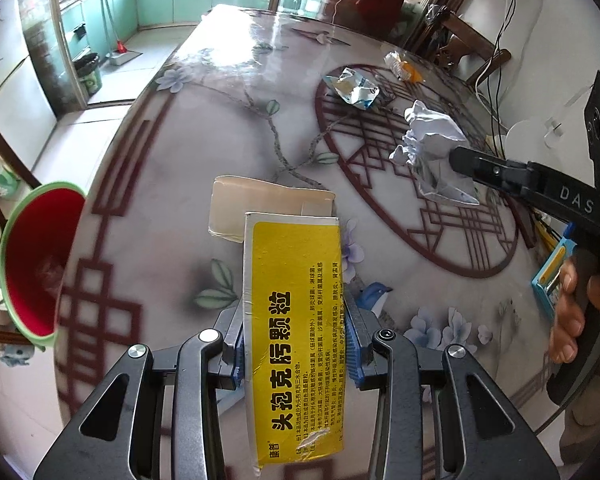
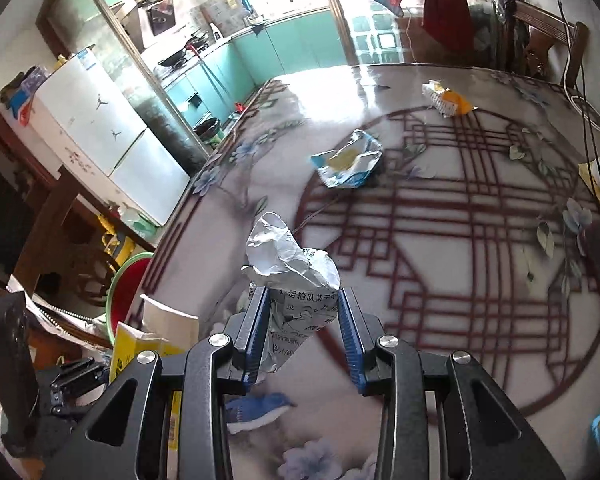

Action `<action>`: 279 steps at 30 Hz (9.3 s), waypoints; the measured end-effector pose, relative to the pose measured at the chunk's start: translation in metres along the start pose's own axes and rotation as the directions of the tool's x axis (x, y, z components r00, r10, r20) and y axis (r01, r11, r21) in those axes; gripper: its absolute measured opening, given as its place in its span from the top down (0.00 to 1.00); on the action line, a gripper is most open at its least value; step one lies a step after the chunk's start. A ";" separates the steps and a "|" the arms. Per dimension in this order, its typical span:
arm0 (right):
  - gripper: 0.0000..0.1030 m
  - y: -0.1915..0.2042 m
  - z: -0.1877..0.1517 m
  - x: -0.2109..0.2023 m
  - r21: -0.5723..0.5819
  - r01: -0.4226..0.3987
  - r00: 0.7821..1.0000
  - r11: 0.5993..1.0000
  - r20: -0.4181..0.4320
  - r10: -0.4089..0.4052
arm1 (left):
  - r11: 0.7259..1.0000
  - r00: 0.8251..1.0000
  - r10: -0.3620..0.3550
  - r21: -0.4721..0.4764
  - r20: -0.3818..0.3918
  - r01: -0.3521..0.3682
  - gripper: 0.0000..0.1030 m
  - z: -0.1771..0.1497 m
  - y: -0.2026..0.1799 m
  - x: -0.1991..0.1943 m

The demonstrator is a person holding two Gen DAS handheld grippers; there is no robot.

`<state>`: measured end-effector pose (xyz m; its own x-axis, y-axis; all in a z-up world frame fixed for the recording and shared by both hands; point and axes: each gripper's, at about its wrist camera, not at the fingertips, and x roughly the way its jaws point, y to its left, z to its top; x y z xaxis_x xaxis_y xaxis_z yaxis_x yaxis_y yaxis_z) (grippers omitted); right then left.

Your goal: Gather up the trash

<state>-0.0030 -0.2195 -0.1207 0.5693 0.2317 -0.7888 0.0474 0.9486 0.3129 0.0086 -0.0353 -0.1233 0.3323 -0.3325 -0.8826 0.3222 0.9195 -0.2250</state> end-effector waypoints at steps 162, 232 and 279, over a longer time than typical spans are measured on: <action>0.74 -0.085 0.141 0.041 -0.081 0.105 0.994 0.991 0.049 -0.101 | 0.985 0.993 0.048 0.163 0.105 -0.065 0.92 0.157 -0.071 0.057; 0.20 0.259 -0.004 -0.032 -0.277 -0.028 0.978 0.961 0.192 0.084 | 0.939 0.875 0.301 -0.279 0.379 -0.202 0.00 0.006 0.166 -0.120; 0.07 0.134 -0.025 -0.176 -0.188 0.136 0.847 0.973 0.531 -0.016 | 0.872 0.694 0.479 -0.384 0.538 -0.304 0.00 0.008 0.025 -0.180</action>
<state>-0.1178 -0.1281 0.0470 0.9176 0.0663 -0.3920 -0.0302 0.9948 0.0976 -0.0360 0.0456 0.0337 0.8615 0.0966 -0.4985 -0.1602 0.9833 -0.0861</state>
